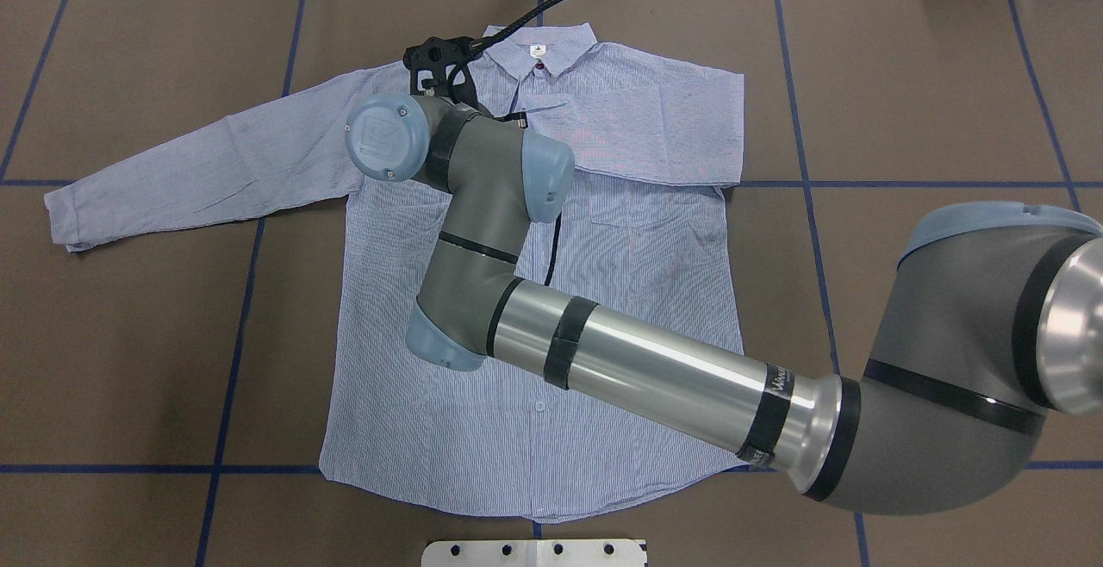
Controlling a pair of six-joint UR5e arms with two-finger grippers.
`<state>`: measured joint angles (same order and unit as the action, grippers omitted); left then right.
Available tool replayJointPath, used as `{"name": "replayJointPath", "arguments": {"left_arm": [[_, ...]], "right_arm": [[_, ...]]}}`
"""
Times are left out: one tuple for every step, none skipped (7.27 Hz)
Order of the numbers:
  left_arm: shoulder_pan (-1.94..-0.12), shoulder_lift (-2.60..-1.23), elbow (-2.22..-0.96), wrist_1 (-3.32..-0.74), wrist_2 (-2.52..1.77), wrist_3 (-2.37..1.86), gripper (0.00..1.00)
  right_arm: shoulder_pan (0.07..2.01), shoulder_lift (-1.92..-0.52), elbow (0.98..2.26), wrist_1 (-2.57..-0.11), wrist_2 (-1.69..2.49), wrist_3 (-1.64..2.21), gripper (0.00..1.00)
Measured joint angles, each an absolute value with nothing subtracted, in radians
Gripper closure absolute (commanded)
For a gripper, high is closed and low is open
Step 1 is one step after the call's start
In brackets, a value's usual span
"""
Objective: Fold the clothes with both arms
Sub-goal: 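Carry the sleeve across the shirt front toward the collar with the right gripper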
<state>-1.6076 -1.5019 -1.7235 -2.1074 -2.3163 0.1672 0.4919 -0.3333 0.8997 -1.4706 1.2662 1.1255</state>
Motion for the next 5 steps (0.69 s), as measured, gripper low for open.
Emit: {"name": "replayJointPath", "arguments": {"left_arm": [[-1.608,-1.502,-1.722,-2.108,-2.316,0.167,0.00],[-1.608,-1.502,-1.721,-2.108,-2.316,0.167,0.00],[-1.608,-1.501,-1.720,-2.108,-2.316,0.167,0.00],[-1.608,-1.501,-1.720,-2.108,-2.316,0.167,0.00],[-1.608,-1.500,-1.718,-2.108,-2.316,0.167,0.00]], "right_arm": [[0.490,-0.307,0.869,-1.477,1.256,1.119,1.00],[0.490,-0.286,0.853,-1.479,1.245,1.112,1.00],[0.488,-0.267,0.839,-1.480,1.233,1.108,1.00],[0.483,-0.240,0.804,-1.479,1.217,1.103,1.00],[0.470,-0.208,0.757,-1.479,1.196,1.098,0.68]]}}
